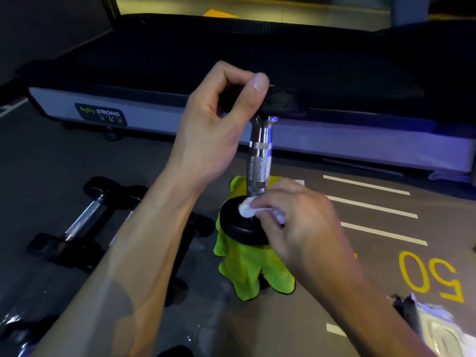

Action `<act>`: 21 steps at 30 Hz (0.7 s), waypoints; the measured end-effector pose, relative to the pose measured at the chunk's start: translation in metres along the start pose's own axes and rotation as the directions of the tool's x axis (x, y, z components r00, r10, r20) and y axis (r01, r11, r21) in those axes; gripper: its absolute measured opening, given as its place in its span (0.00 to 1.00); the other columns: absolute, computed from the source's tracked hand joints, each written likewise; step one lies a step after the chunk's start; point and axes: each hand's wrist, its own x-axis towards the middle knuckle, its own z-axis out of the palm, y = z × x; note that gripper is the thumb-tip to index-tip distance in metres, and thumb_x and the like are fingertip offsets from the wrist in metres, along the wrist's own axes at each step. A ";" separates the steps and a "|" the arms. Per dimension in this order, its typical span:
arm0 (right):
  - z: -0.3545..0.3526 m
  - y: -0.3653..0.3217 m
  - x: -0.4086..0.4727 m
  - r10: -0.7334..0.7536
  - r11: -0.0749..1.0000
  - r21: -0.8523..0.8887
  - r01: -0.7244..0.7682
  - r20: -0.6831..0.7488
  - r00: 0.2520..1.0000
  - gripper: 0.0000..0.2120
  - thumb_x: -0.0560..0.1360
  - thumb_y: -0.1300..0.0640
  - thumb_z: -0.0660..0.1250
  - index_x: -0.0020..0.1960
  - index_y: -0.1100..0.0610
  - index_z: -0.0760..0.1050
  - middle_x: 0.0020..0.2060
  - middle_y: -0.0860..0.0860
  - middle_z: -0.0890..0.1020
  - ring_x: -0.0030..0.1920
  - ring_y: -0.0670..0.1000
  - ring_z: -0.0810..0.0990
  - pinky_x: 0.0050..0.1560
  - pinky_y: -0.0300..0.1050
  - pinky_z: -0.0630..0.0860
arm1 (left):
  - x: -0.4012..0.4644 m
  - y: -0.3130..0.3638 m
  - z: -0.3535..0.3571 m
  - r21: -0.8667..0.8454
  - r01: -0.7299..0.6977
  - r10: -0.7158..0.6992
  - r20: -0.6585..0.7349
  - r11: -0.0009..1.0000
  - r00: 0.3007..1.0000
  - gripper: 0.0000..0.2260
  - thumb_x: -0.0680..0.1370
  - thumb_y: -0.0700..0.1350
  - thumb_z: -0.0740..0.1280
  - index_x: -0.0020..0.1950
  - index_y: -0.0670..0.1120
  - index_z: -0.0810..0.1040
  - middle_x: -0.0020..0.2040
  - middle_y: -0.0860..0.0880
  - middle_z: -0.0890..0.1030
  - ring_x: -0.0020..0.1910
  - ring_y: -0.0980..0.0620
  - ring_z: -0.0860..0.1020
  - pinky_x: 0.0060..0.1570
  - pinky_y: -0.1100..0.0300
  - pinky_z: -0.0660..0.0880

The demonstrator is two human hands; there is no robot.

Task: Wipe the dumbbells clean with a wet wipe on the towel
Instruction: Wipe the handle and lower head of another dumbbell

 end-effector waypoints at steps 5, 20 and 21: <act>0.011 -0.044 0.005 -0.011 1.000 -0.026 0.016 0.172 0.985 0.07 0.80 0.65 0.60 0.49 0.58 0.76 0.47 0.53 0.73 0.52 0.59 0.75 0.47 0.48 0.68 | 0.001 0.004 0.007 0.024 -0.015 0.014 0.006 1.000 1.000 0.06 0.83 0.51 0.68 0.49 0.51 0.79 0.42 0.58 0.80 0.43 0.61 0.76 0.48 0.61 0.72; -0.016 0.028 0.010 -0.040 0.964 0.267 0.014 0.089 0.995 0.12 0.73 0.65 0.75 0.50 0.49 0.88 0.45 0.43 0.83 0.46 0.46 0.83 0.46 0.38 0.77 | 0.009 -0.004 0.006 -0.019 0.029 -0.029 -0.009 0.999 1.000 0.08 0.83 0.51 0.67 0.48 0.49 0.79 0.48 0.43 0.84 0.48 0.57 0.77 0.53 0.59 0.74; -0.007 0.023 0.011 -0.092 0.972 0.222 0.081 0.040 0.995 0.11 0.73 0.65 0.74 0.49 0.51 0.88 0.44 0.44 0.83 0.44 0.46 0.82 0.45 0.38 0.77 | 0.009 -0.004 0.007 -0.014 0.024 -0.024 -0.010 1.000 1.000 0.07 0.83 0.51 0.67 0.48 0.51 0.79 0.48 0.48 0.84 0.47 0.58 0.77 0.54 0.59 0.74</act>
